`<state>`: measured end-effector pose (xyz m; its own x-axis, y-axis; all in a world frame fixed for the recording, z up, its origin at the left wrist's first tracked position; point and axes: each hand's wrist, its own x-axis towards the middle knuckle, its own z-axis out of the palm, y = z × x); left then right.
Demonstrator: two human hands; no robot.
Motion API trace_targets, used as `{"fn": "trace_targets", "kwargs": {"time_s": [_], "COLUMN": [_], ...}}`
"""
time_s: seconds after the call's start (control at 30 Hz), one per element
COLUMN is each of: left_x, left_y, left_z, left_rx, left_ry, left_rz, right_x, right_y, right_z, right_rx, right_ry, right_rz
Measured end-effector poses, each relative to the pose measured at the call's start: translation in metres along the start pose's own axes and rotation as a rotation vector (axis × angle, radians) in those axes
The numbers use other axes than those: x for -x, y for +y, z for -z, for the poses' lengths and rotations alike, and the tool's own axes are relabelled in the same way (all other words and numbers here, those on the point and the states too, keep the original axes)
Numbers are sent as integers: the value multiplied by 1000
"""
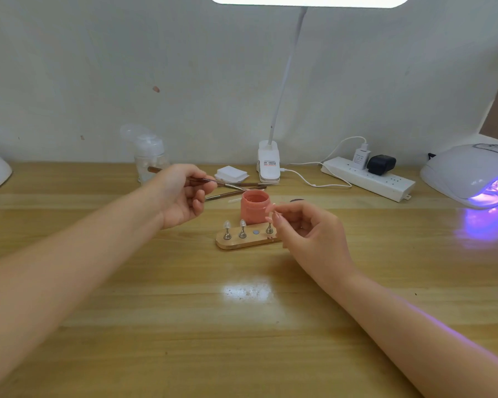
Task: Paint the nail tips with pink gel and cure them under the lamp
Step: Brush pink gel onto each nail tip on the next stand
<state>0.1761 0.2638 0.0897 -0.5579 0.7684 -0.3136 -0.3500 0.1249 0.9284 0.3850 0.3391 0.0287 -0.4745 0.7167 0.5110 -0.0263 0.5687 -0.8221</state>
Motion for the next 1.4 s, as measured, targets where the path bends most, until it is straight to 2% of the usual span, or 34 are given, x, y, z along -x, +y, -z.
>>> {"fn": "trace_targets", "kwargs": {"time_s": [0.2, 0.5, 0.57, 0.63, 0.77, 0.87, 1.07, 1.4], "left_x": [2, 21, 28, 36, 59, 70, 72, 69], "left_y": [-10, -21, -26, -35, -56, -63, -69, -71], "left_z": [2, 2, 0, 1, 9, 8, 4, 5], "left_rx": [-3, 111, 114, 44, -397, -617, -795, -831], "left_ry": [48, 40, 12, -27, -45, -99, -134, -147], "left_rz": [-1, -111, -223, -426, -914, -1093, -1295, -1323], "right_x": [-1, -2, -2, -1, -1, -2, -3, -4], "right_y": [-1, 1, 2, 2, 3, 4, 9, 10], "right_z": [2, 2, 1, 1, 1, 2, 4, 4], "right_rx": [-37, -39, -5, 34, 68, 87, 193, 230], "right_ry": [15, 22, -7, -26, -22, 2, 36, 55], "right_rz": [-8, 11, 48, 93, 126, 163, 256, 315]}}
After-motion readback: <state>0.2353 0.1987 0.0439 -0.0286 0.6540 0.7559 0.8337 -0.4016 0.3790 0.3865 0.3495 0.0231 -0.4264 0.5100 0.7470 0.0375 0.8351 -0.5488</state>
